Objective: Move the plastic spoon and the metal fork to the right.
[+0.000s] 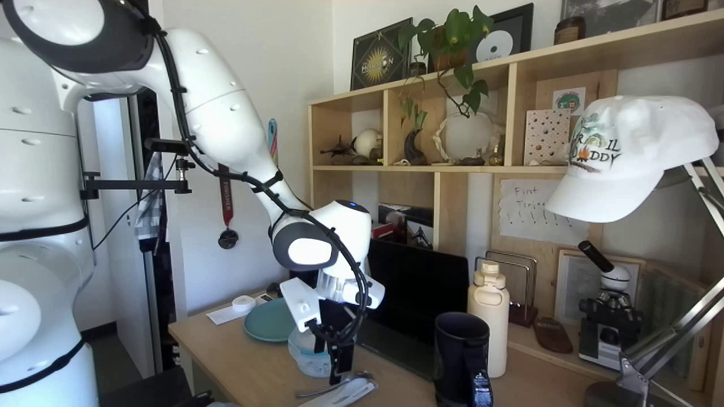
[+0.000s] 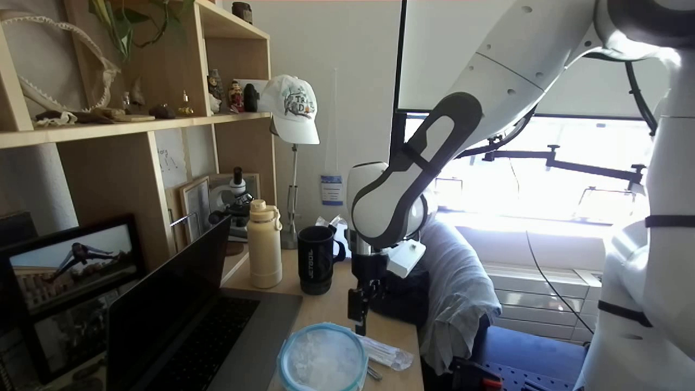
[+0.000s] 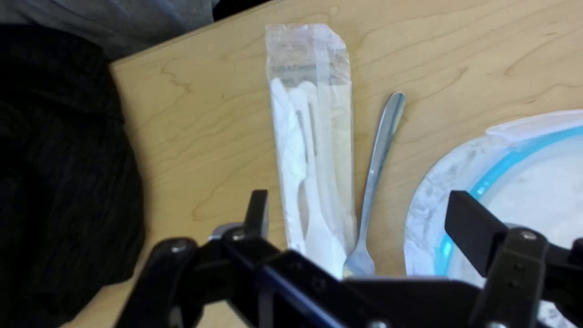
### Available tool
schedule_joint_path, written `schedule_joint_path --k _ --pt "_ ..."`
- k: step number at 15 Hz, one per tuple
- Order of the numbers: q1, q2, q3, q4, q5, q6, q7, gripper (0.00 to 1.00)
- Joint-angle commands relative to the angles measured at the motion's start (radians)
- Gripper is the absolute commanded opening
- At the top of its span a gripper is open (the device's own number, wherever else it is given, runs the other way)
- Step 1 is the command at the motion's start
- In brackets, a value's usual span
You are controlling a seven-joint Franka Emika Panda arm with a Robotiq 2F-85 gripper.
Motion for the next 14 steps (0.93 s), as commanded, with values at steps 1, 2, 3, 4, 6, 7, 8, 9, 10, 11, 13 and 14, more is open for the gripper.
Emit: schedule_joint_path --k 1,2,3,4,6,7,8,9,10,11,13,14 --pt "0.048 -0.153 0.007 0.005 -0.083 -0.158 0.08 1.0" --pt "0.066 -0.184 0.019 0.025 -0.105 -0.212 0.096 1.0" --pt "0.084 -0.21 0.031 0.046 -0.121 -0.262 0.111 1.0" --pt "0.104 -0.235 0.049 0.07 -0.136 -0.312 0.13 1.0" --pt "0.14 -0.276 0.081 0.117 -0.156 -0.394 0.158 1.0" --pt "0.159 -0.295 0.101 0.144 -0.163 -0.435 0.177 1.0" --pt "0.173 -0.308 0.115 0.163 -0.167 -0.46 0.187 1.0" --pt "0.188 -0.32 0.133 0.19 -0.174 -0.495 0.206 1.0" --pt "0.201 -0.328 0.149 0.214 -0.184 -0.526 0.222 1.0" --pt "0.211 -0.335 0.163 0.234 -0.194 -0.552 0.236 1.0" --pt "0.226 -0.343 0.185 0.268 -0.208 -0.598 0.267 1.0" --pt "0.231 -0.348 0.193 0.276 -0.217 -0.611 0.283 1.0"
